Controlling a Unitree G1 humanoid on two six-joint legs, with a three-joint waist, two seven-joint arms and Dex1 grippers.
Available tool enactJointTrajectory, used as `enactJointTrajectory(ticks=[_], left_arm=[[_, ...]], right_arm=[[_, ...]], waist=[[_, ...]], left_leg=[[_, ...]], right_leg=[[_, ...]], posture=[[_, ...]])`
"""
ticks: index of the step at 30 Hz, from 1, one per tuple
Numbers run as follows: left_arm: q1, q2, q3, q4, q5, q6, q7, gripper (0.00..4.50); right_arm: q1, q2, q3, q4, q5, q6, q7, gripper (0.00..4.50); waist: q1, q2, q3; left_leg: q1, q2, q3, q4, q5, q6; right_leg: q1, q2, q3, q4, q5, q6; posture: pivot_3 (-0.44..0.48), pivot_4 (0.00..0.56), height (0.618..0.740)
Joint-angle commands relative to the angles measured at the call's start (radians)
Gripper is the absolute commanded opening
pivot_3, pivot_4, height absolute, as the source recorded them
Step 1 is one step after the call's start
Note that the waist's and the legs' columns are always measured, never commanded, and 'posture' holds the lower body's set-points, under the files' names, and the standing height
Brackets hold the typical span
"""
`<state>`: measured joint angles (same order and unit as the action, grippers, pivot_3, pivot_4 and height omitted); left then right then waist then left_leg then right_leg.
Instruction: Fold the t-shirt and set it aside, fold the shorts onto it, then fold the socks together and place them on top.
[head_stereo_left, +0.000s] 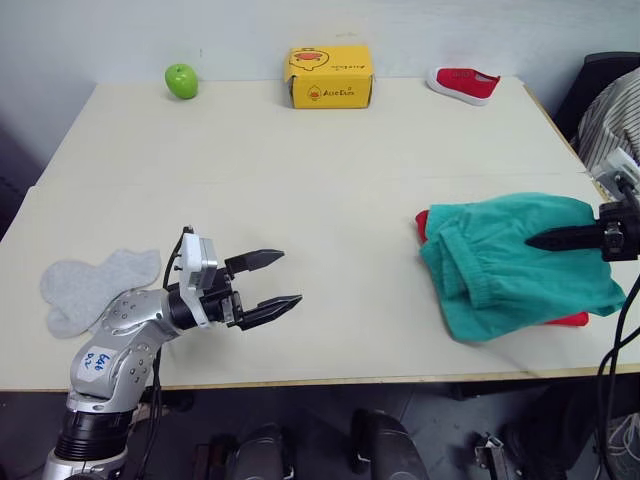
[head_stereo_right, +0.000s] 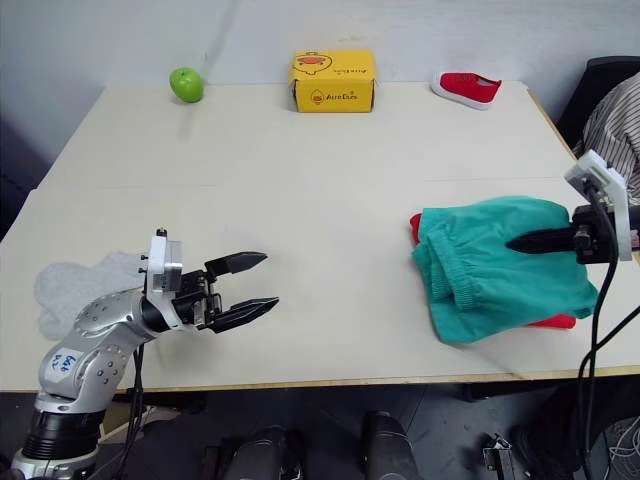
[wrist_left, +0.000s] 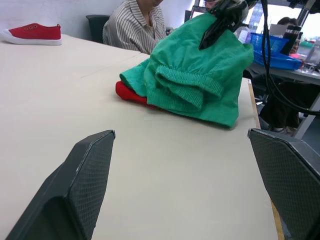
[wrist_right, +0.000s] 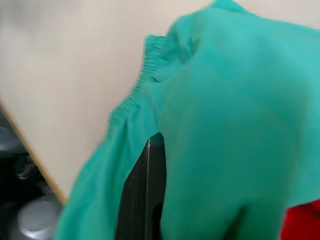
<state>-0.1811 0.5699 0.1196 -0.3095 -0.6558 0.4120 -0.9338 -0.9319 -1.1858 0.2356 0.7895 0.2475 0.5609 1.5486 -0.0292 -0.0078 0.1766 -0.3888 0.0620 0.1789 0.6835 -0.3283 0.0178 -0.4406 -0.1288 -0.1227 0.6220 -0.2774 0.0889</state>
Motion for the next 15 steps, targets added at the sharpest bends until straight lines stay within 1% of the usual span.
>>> enactJointTrajectory(ticks=[1,4,7,9,10,11,13,14,15], left_arm=[[0.014,0.024,0.020,-0.040,0.004,-0.010,-0.001,4.47],[0.023,0.039,0.031,-0.053,-0.007,-0.004,0.005,4.47],[0.031,0.053,0.036,-0.058,-0.010,-0.001,0.004,4.47],[0.040,0.060,0.030,-0.059,0.005,-0.010,-0.003,4.50],[0.043,0.064,0.027,-0.057,0.019,-0.017,-0.003,4.50],[0.043,0.067,0.024,-0.052,0.029,-0.023,-0.003,4.50],[0.020,0.070,0.027,-0.021,0.039,-0.028,0.000,4.50],[0.010,0.071,0.029,-0.010,0.040,-0.028,-0.004,4.50],[0.003,0.073,0.030,0.001,0.041,-0.030,-0.010,4.50]], right_arm=[[-0.031,0.053,-0.005,0.213,-0.123,-0.235,-0.103,0.00],[-0.053,0.090,-0.024,0.329,-0.182,-0.356,-0.163,0.00],[-0.082,0.118,-0.042,0.393,-0.209,-0.347,-0.168,0.00],[-0.094,0.123,-0.050,0.406,-0.210,-0.303,-0.100,0.55],[-0.090,0.123,-0.061,0.407,-0.212,-0.323,-0.109,0.77],[-0.091,0.122,-0.073,0.401,-0.210,-0.332,-0.106,1.09],[-0.098,0.101,-0.098,0.379,-0.214,-0.377,-0.121,1.82],[-0.100,0.090,-0.107,0.371,-0.218,-0.394,-0.127,2.09],[-0.100,0.082,-0.116,0.364,-0.224,-0.415,-0.138,2.53]], waist=[[0.000,0.000,0.000],[0.000,0.003,0.001],[-0.001,0.004,0.002],[-0.001,0.004,0.002],[0.000,0.004,0.002],[0.000,0.004,0.002],[0.000,0.004,0.002],[0.000,0.004,0.002],[0.000,0.004,0.002]], left_leg=[[0.000,0.000,0.000,0.000,0.000,0.000],[0.000,0.000,0.001,0.001,0.000,0.000],[0.000,0.000,0.001,0.001,0.001,-0.001],[0.000,0.000,0.001,0.001,0.001,-0.001],[0.001,0.000,0.001,0.001,0.001,-0.001],[0.001,0.000,0.001,0.001,0.001,-0.001],[0.001,0.000,0.001,0.001,0.001,-0.001],[0.001,0.000,0.001,0.001,0.001,-0.001],[0.001,0.000,0.001,0.001,0.001,-0.001]], right_leg=[[0.000,0.000,0.000,0.000,0.000,0.000],[0.000,0.000,0.001,0.002,0.000,0.000],[0.000,0.000,0.002,0.002,0.000,0.000],[0.000,0.000,0.002,0.002,0.000,0.000],[0.000,0.000,0.002,0.003,0.000,0.000],[0.000,0.001,0.002,0.003,0.000,0.000],[0.000,0.000,0.002,0.003,0.000,0.000],[0.000,0.000,0.003,0.003,0.000,0.000],[0.000,0.000,0.003,0.003,0.000,0.000]], posture=[[0.000,0.150,0.740],[0.000,0.150,0.740],[0.000,0.150,0.740],[0.000,0.150,0.740],[0.000,0.150,0.740],[0.000,0.150,0.740],[0.000,0.150,0.740],[0.000,0.150,0.740],[0.000,0.150,0.740]])
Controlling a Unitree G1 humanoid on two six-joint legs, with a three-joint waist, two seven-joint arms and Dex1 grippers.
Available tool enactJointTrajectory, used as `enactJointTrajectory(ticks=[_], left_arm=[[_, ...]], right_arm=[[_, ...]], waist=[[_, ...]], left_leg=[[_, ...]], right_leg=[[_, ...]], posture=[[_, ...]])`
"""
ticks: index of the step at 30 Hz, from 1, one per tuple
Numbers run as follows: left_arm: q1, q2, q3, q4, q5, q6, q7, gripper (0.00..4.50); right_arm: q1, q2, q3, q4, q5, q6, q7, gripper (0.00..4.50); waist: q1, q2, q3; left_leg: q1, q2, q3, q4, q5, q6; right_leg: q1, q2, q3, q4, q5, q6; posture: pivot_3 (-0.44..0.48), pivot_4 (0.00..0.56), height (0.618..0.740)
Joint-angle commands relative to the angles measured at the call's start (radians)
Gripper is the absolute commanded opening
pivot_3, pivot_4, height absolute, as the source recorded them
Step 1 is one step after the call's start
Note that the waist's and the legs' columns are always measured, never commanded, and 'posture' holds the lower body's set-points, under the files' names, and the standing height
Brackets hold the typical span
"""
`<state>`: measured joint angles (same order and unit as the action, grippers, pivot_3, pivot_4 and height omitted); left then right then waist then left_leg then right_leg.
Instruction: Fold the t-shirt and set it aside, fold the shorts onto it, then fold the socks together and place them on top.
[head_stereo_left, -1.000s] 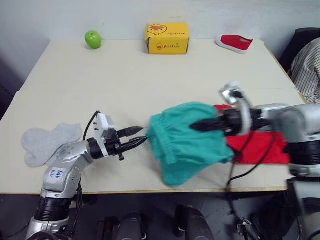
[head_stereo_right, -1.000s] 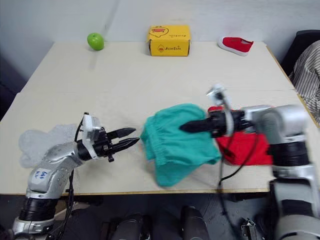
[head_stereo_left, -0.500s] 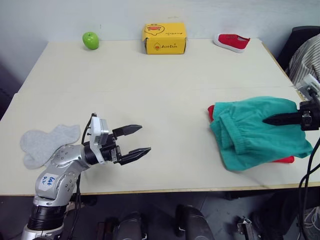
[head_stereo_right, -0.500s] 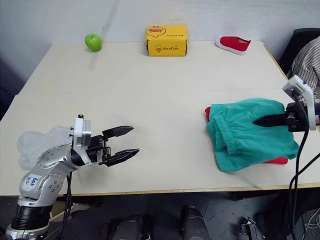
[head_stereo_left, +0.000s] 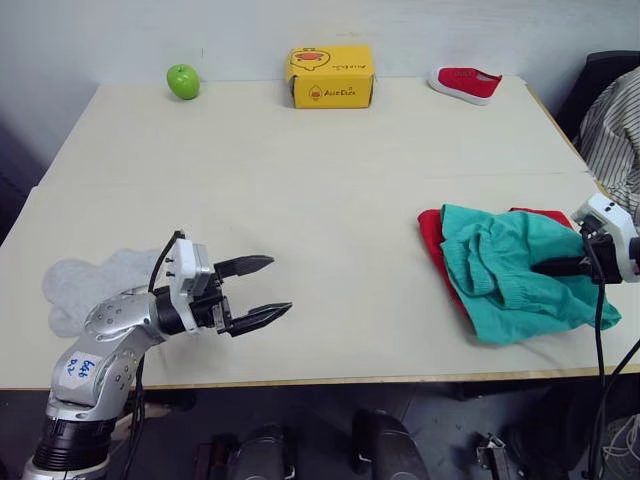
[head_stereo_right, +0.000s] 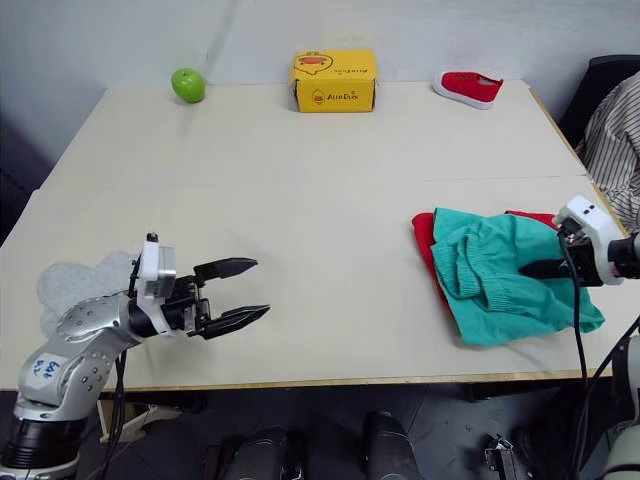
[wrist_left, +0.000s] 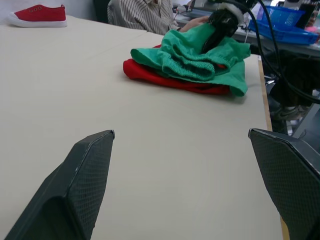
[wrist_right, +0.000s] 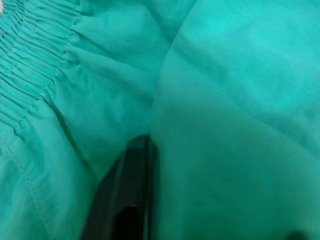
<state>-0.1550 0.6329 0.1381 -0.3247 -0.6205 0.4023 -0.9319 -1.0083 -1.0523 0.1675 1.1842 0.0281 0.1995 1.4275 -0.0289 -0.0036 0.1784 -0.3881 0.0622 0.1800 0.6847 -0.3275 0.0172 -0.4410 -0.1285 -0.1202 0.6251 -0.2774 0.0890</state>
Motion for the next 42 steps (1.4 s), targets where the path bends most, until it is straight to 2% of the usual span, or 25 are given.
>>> enactJointTrajectory(ticks=[1,5,6,10,11,13,15,18,21,25,28,31,32,36,38,42], left_arm=[[-0.032,0.017,0.011,0.030,0.008,-0.021,-0.023,4.50],[-0.062,0.045,0.008,0.079,0.013,-0.022,-0.069,4.50],[-0.067,0.049,0.009,0.088,0.012,-0.022,-0.076,4.50],[-0.087,0.061,0.014,0.135,0.021,-0.033,-0.103,4.50],[-0.091,0.065,0.021,0.154,0.025,-0.040,-0.110,4.50],[-0.095,0.070,0.031,0.184,0.031,-0.053,-0.124,4.50],[-0.082,0.077,0.052,0.213,0.040,-0.074,-0.128,4.50],[-0.063,0.077,0.082,0.238,0.050,-0.103,-0.119,4.50],[-0.011,0.073,0.156,0.242,0.052,-0.136,-0.080,4.50],[0.114,0.066,0.289,0.217,0.077,-0.200,-0.013,4.50],[0.217,0.056,0.401,0.197,0.080,-0.229,0.040,4.50],[0.362,0.033,0.560,0.187,0.071,-0.244,0.091,4.50],[0.409,0.021,0.613,0.187,0.062,-0.242,0.109,4.50],[0.579,-0.046,0.813,0.257,0.050,-0.264,0.175,4.50],[0.648,-0.074,0.876,0.303,0.043,-0.263,0.188,4.50],[0.783,-0.151,0.952,0.323,0.043,-0.234,0.257,4.50]], right_arm=[[-0.022,-0.070,-0.060,-0.041,-0.010,-0.079,-0.026,2.87],[0.000,-0.148,-0.110,-0.079,-0.026,-0.230,-0.104,4.33],[0.003,-0.162,-0.119,-0.082,-0.032,-0.259,-0.126,4.48],[-0.005,-0.181,-0.170,-0.117,-0.014,-0.352,-0.157,4.48],[-0.007,-0.169,-0.200,-0.161,0.011,-0.426,-0.174,4.48],[-0.010,-0.135,-0.242,-0.231,0.056,-0.447,-0.182,4.48],[0.057,-0.063,-0.285,-0.405,0.146,-0.357,-0.170,4.48],[0.217,0.036,-0.336,-0.691,0.259,-0.255,-0.202,4.48],[0.475,0.203,-0.330,-1.058,0.356,-0.169,-0.314,4.48],[0.657,0.371,-0.278,-1.286,0.380,-0.093,-0.431,4.48],[0.716,0.438,-0.243,-1.333,0.364,-0.089,-0.468,4.48],[0.744,0.493,-0.214,-1.348,0.367,-0.095,-0.488,4.48],[0.747,0.506,-0.208,-1.349,0.367,-0.102,-0.490,4.48],[0.745,0.545,-0.199,-1.329,0.341,-0.156,-0.505,4.48],[0.751,0.540,-0.190,-1.317,0.331,-0.193,-0.478,4.48],[0.788,0.525,-0.184,-1.281,0.348,-0.286,-0.384,4.48]], waist=[[0.000,0.000,0.000],[0.000,0.002,0.000],[0.001,0.002,0.000],[-0.004,0.002,0.000],[-0.006,0.002,0.000],[-0.015,0.003,0.001],[-0.025,0.002,0.001],[-0.023,0.000,0.000],[-0.008,-0.001,-0.001],[0.001,-0.001,0.000],[0.001,-0.002,-0.001],[-0.002,-0.004,-0.002],[-0.017,-0.002,-0.001],[-0.036,0.001,0.001],[-0.012,0.000,0.001],[0.016,-0.004,-0.001]], left_leg=[[0.000,0.000,0.000,0.000,0.000,0.000],[0.000,0.000,0.001,0.000,0.000,0.000],[0.000,0.000,0.001,0.000,0.000,0.000],[0.001,0.000,0.002,0.000,0.000,0.000],[0.002,0.000,0.003,0.000,0.000,0.000],[0.002,0.000,0.005,0.000,0.000,-0.001],[0.003,0.001,0.006,-0.001,0.001,-0.002],[0.003,0.003,0.005,-0.001,0.001,-0.005],[0.002,0.005,0.004,-0.002,0.000,-0.006],[0.001,0.005,0.004,-0.001,-0.001,-0.007],[0.001,0.006,0.004,0.000,-0.001,-0.005],[0.002,0.006,0.003,0.000,-0.001,-0.004],[0.001,0.001,-0.011,-0.003,-0.001,-0.002],[0.001,-0.027,-0.073,-0.021,0.014,0.007],[0.002,-0.026,-0.074,-0.017,0.017,0.002],[0.002,-0.027,-0.071,-0.016,0.011,0.011]], right_leg=[[0.000,0.000,0.000,0.000,0.000,0.000],[-0.001,0.000,0.000,0.000,0.000,0.000],[-0.001,0.000,0.000,0.000,0.000,0.000],[-0.001,0.001,0.001,0.000,0.000,0.000],[-0.001,0.001,0.002,0.001,0.000,0.000],[-0.002,0.002,0.005,0.002,0.000,0.000],[-0.002,0.004,0.006,0.002,0.000,0.000],[-0.002,0.009,0.007,0.003,0.000,0.000],[-0.002,0.011,0.008,0.004,0.000,-0.001],[-0.004,0.012,0.009,0.004,-0.001,-0.002],[-0.003,0.010,0.010,0.002,0.000,-0.001],[-0.002,0.009,0.010,0.002,0.000,-0.001],[0.008,0.002,0.001,-0.001,0.000,-0.001],[0.045,-0.024,-0.064,-0.013,-0.002,0.002],[0.045,-0.024,-0.058,-0.010,-0.005,0.004],[0.045,-0.024,-0.049,-0.019,-0.004,0.005]], posture=[[0.000,0.150,0.740],[0.000,0.150,0.740],[0.000,0.150,0.740],[0.000,0.150,0.740],[0.000,0.150,0.740],[0.000,0.150,0.740],[0.000,0.150,0.740],[0.000,0.150,0.740],[0.000,0.150,0.740],[0.000,0.150,0.740],[0.000,0.150,0.740],[0.000,0.150,0.740],[0.000,0.150,0.740],[0.000,0.150,0.740],[0.000,0.150,0.740],[0.000,0.150,0.740]])
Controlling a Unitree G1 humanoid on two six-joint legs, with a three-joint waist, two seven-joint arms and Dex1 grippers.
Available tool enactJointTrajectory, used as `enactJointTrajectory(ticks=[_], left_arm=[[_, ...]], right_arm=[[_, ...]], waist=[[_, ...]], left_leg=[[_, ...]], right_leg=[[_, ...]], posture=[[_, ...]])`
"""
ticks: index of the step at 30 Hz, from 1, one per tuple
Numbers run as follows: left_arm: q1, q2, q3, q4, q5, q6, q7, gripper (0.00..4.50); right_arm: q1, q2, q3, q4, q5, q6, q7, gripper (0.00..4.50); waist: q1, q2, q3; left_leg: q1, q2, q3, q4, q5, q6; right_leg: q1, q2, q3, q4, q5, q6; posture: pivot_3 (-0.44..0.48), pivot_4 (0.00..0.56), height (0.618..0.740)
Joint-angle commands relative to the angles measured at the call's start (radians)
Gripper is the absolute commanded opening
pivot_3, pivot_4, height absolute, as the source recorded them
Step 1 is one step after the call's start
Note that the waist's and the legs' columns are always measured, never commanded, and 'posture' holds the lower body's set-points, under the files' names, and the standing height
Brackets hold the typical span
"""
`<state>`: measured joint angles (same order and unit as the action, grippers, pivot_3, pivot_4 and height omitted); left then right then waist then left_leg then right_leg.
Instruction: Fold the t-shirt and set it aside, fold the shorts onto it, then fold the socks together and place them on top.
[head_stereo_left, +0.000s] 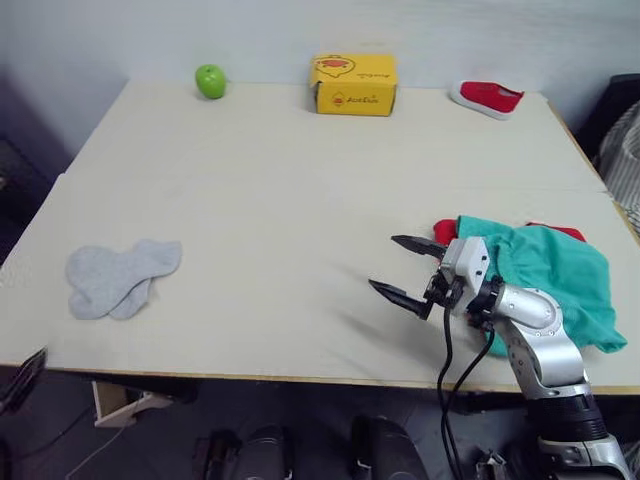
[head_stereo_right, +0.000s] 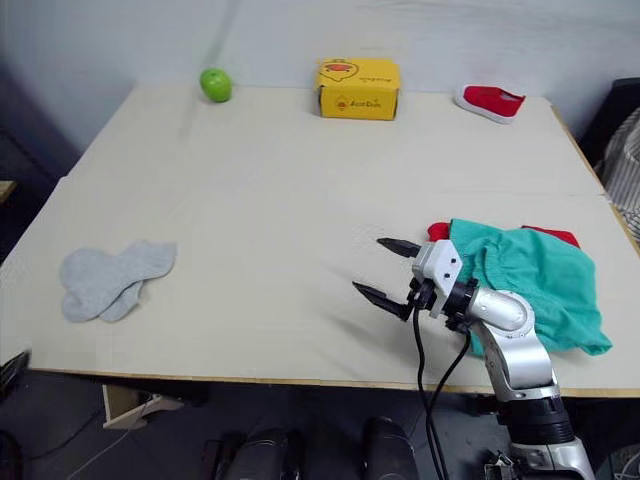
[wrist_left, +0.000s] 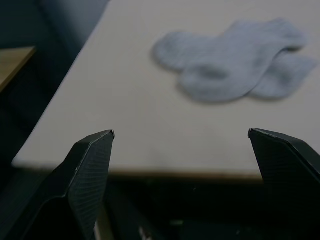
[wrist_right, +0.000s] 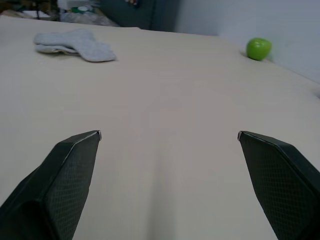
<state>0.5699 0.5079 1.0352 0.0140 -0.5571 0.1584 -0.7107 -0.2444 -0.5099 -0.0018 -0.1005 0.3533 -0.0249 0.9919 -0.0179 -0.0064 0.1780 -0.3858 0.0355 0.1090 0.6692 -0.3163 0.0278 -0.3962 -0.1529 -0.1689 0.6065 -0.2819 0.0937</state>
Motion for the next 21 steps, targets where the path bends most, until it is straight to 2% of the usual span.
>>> enactJointTrajectory(ticks=[1,4,8,13,16,19,21], left_arm=[[0.088,-0.043,0.063,-0.013,-0.020,0.014,0.041,4.50],[0.136,-0.070,0.072,-0.053,-0.058,0.025,0.032,4.50],[0.133,-0.023,0.016,-0.194,-0.116,0.078,-0.011,4.50],[0.034,0.131,-0.077,-0.316,-0.134,0.239,0.048,4.50],[-0.048,0.219,-0.130,-0.324,-0.115,0.349,0.114,4.50],[-0.168,0.328,-0.283,-0.273,-0.052,0.447,0.139,4.50],[-0.238,0.360,-0.352,-0.240,-0.030,0.473,0.142,4.50]], right_arm=[[0.038,-0.020,-0.020,0.003,0.035,-0.081,0.073,4.48],[0.077,-0.030,-0.033,-0.018,0.088,-0.089,0.128,4.48],[0.097,-0.039,-0.037,-0.081,0.144,-0.060,0.148,4.48],[0.097,-0.030,-0.018,-0.126,0.149,-0.044,0.129,4.48],[0.074,-0.018,-0.015,-0.117,0.143,-0.044,0.112,4.48],[0.042,-0.005,-0.009,-0.100,0.126,-0.049,0.091,4.48],[0.032,-0.001,-0.008,-0.093,0.117,-0.051,0.082,4.48]], waist=[[0.014,-0.003,-0.001],[0.021,-0.004,-0.002],[0.027,-0.004,-0.002],[0.024,-0.003,-0.002],[0.017,-0.004,-0.002],[0.011,-0.003,-0.002],[0.012,-0.003,-0.002]], left_leg=[[0.000,0.000,0.000,0.000,0.000,0.000],[0.000,0.002,0.000,0.001,-0.003,-0.004],[0.000,0.008,0.000,0.001,-0.005,-0.009],[0.001,0.013,0.003,0.002,-0.003,-0.010],[0.001,0.013,0.008,0.001,-0.001,-0.011],[0.002,0.012,0.014,0.001,0.001,-0.015],[0.003,0.012,0.016,0.000,0.001,-0.015]], right_leg=[[0.000,0.000,0.002,-0.001,0.000,0.000],[0.000,0.000,0.005,-0.001,0.000,0.000],[-0.001,-0.001,0.005,-0.001,-0.001,-0.003],[-0.005,0.005,0.007,0.005,-0.004,-0.010],[-0.010,0.009,0.009,0.011,-0.004,-0.011],[-0.014,0.010,0.008,0.014,-0.005,-0.011],[-0.015,0.010,0.009,0.015,-0.004,-0.011]], posture=[[0.000,0.150,0.740],[0.000,0.150,0.740],[0.000,0.150,0.740],[0.000,0.150,0.740],[0.000,0.150,0.740],[0.000,0.150,0.740],[0.000,0.150,0.740]])
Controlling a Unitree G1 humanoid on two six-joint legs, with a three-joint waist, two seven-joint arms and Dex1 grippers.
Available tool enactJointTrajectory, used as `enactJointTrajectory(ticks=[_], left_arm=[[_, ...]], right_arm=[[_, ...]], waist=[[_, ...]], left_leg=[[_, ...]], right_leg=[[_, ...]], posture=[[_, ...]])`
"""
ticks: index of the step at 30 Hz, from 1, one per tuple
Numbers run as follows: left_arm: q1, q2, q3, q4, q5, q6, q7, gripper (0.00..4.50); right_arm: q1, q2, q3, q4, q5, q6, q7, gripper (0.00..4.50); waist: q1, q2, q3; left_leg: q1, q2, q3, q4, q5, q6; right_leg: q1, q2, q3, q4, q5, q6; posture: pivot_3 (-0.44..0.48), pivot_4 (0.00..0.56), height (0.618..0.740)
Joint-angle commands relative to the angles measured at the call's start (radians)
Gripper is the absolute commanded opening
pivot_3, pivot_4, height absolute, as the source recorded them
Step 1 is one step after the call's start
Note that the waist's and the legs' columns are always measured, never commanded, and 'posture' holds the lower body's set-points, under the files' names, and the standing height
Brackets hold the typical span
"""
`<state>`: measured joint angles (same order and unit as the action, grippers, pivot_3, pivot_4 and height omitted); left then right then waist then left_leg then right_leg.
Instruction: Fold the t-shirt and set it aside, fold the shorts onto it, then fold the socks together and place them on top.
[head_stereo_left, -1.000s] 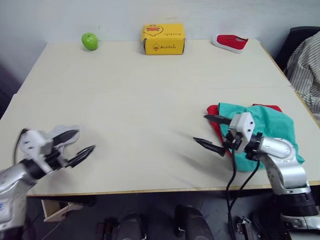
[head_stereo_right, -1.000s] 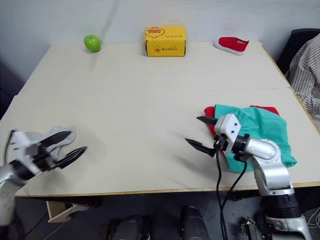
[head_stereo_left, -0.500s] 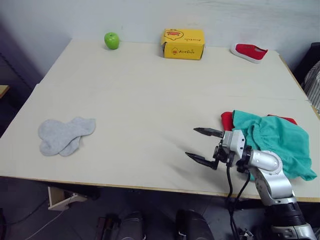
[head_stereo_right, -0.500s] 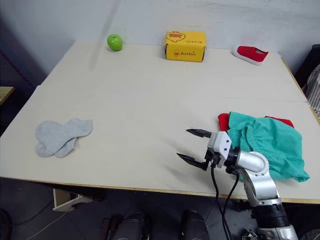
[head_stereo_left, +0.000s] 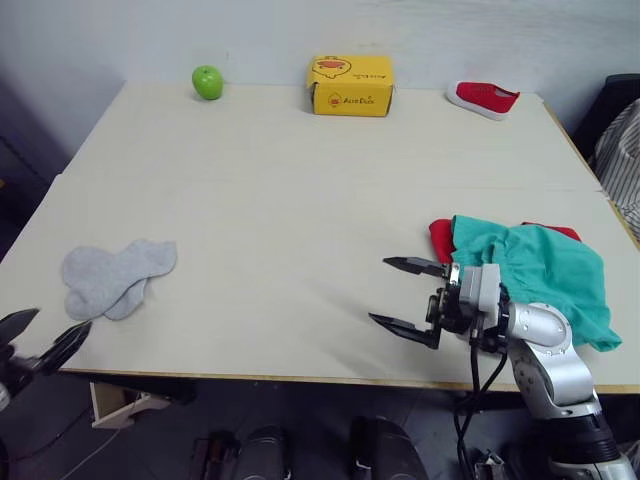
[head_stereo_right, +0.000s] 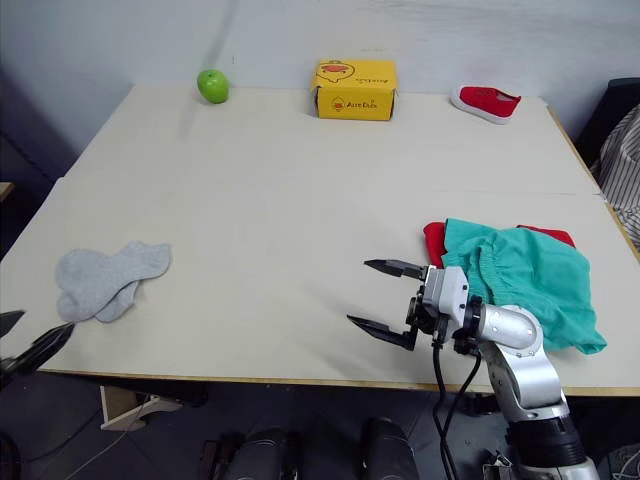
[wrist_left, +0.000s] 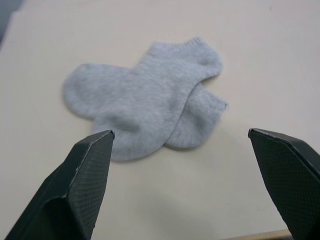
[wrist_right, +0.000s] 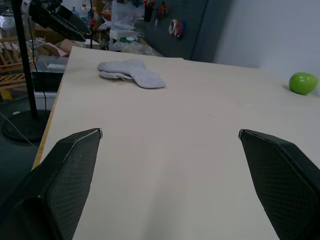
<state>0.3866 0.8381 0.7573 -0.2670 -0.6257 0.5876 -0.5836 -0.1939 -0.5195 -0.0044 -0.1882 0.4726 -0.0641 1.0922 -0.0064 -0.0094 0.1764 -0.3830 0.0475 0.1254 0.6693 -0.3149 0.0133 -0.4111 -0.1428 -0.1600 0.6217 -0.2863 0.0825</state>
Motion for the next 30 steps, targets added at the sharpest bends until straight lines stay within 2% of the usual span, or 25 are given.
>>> enactJointTrajectory(ticks=[1,5,8,16,20,24,30], left_arm=[[-0.079,0.039,-0.099,0.056,0.049,0.056,0.013,4.50],[-0.179,0.040,-0.222,0.108,0.092,0.080,0.008,4.50],[-0.244,0.028,-0.287,0.154,0.128,0.065,0.005,3.89],[-0.314,-0.001,-0.383,0.212,0.184,-0.016,-0.064,1.31],[-0.332,-0.010,-0.440,0.094,0.144,0.045,-0.105,0.04],[-0.419,-0.033,-0.546,-0.048,0.119,0.117,-0.102,0.04],[-0.625,-0.142,-0.852,-0.183,0.187,0.169,-0.087,0.04]], right_arm=[[-0.022,0.011,-0.005,-0.003,-0.005,-0.010,-0.022,4.48],[-0.011,0.009,-0.010,-0.007,-0.016,-0.017,-0.031,4.48],[0.002,0.013,-0.008,-0.011,-0.025,-0.019,-0.041,4.50],[0.048,0.006,-0.017,-0.024,-0.031,-0.006,-0.072,4.50],[0.076,-0.016,-0.026,-0.028,-0.045,-0.016,-0.066,4.50],[0.086,-0.059,-0.064,0.012,-0.059,-0.028,-0.066,4.50],[0.117,-0.128,-0.105,0.039,-0.069,0.011,-0.064,4.50]], waist=[[-0.001,0.000,0.000],[-0.001,0.000,0.000],[0.002,0.000,0.000],[0.003,0.000,0.000],[0.006,0.000,0.000],[0.015,0.000,0.000],[0.017,0.000,0.000]], left_leg=[[0.000,0.000,0.001,0.000,0.000,0.000],[0.000,0.001,0.002,-0.003,0.000,-0.002],[0.000,0.001,0.003,-0.003,0.000,-0.002],[0.001,0.001,0.004,-0.002,0.000,-0.002],[0.002,0.000,0.004,-0.002,0.000,-0.002],[0.002,-0.002,0.004,-0.002,0.001,0.000],[0.002,-0.003,0.005,-0.002,0.001,0.001]], right_leg=[[0.000,0.001,0.000,0.000,0.000,0.000],[-0.002,0.002,0.001,0.001,0.000,0.000],[-0.002,0.002,0.001,0.001,0.000,0.000],[-0.001,0.001,0.002,0.001,0.000,0.000],[-0.001,0.000,0.003,0.001,0.000,0.000],[0.000,-0.003,0.003,0.000,0.001,0.002],[0.000,-0.002,0.003,0.001,0.002,0.003]], posture=[[0.000,0.150,0.740],[0.000,0.150,0.740],[0.000,0.150,0.740],[0.000,0.150,0.740],[0.000,0.150,0.740],[0.000,0.150,0.740],[0.000,0.150,0.740]])
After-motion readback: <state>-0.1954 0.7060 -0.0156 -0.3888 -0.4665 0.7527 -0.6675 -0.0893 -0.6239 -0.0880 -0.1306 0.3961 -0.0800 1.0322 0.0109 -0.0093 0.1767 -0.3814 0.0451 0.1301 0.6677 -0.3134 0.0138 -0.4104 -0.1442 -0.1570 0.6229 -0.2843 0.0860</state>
